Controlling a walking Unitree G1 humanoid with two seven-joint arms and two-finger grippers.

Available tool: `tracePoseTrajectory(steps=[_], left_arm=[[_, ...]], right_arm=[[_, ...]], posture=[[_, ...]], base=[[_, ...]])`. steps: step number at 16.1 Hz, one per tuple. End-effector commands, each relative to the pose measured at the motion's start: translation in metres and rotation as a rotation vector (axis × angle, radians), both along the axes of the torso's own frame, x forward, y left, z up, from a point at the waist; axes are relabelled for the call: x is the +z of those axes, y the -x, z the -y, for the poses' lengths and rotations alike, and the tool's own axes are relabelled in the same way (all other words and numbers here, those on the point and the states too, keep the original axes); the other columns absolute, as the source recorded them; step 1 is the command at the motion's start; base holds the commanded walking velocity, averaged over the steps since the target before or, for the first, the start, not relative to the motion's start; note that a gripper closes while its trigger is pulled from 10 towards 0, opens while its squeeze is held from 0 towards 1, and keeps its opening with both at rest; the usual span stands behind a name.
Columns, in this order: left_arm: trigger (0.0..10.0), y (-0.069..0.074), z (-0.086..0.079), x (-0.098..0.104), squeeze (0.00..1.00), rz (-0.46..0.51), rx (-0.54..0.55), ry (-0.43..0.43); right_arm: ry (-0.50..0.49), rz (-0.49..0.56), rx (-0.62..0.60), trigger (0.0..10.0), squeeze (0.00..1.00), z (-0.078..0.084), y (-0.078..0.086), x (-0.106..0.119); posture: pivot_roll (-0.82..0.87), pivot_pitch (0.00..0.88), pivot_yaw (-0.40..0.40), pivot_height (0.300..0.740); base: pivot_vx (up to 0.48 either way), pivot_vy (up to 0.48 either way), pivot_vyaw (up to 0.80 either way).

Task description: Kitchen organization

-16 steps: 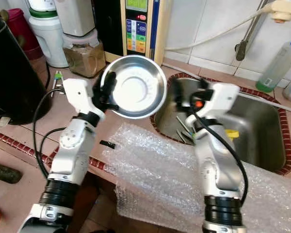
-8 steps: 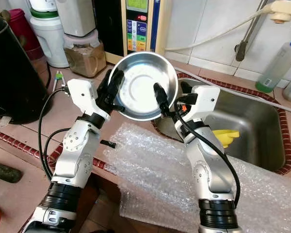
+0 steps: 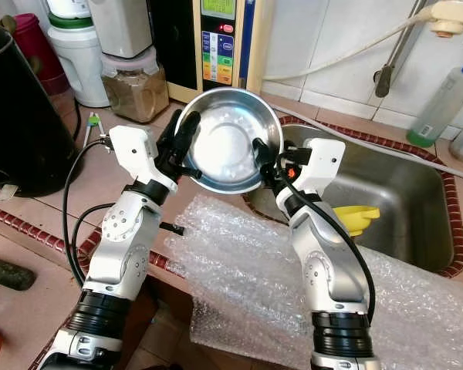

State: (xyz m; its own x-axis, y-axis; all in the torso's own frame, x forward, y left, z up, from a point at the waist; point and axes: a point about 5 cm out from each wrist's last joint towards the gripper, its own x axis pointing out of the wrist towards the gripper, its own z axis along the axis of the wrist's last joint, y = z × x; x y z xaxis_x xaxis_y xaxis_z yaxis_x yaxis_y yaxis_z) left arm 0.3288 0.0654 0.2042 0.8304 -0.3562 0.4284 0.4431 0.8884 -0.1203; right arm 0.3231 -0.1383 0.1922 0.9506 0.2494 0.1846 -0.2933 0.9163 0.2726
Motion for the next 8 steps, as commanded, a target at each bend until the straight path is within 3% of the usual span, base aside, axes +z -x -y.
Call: tracePoseTrajectory(steps=[1,8], left_arm=[[0.0,0.004,0.005,0.006,0.00,0.042,-0.028,-0.013],[0.0,0.006,0.011,0.007,0.00,0.063,-0.057,-0.038]], right_arm=[[-0.017,-0.019,-0.009,0.0,0.00,0.003,-0.002,0.000],[-0.032,-0.083,-0.011,0.0,0.00,0.006,-0.001,-0.010]], posture=[[0.02,0.100,-0.027,0.740],[0.01,0.100,-0.021,0.740]], base=[[0.000,0.000,0.00],[0.000,0.000,0.00]])
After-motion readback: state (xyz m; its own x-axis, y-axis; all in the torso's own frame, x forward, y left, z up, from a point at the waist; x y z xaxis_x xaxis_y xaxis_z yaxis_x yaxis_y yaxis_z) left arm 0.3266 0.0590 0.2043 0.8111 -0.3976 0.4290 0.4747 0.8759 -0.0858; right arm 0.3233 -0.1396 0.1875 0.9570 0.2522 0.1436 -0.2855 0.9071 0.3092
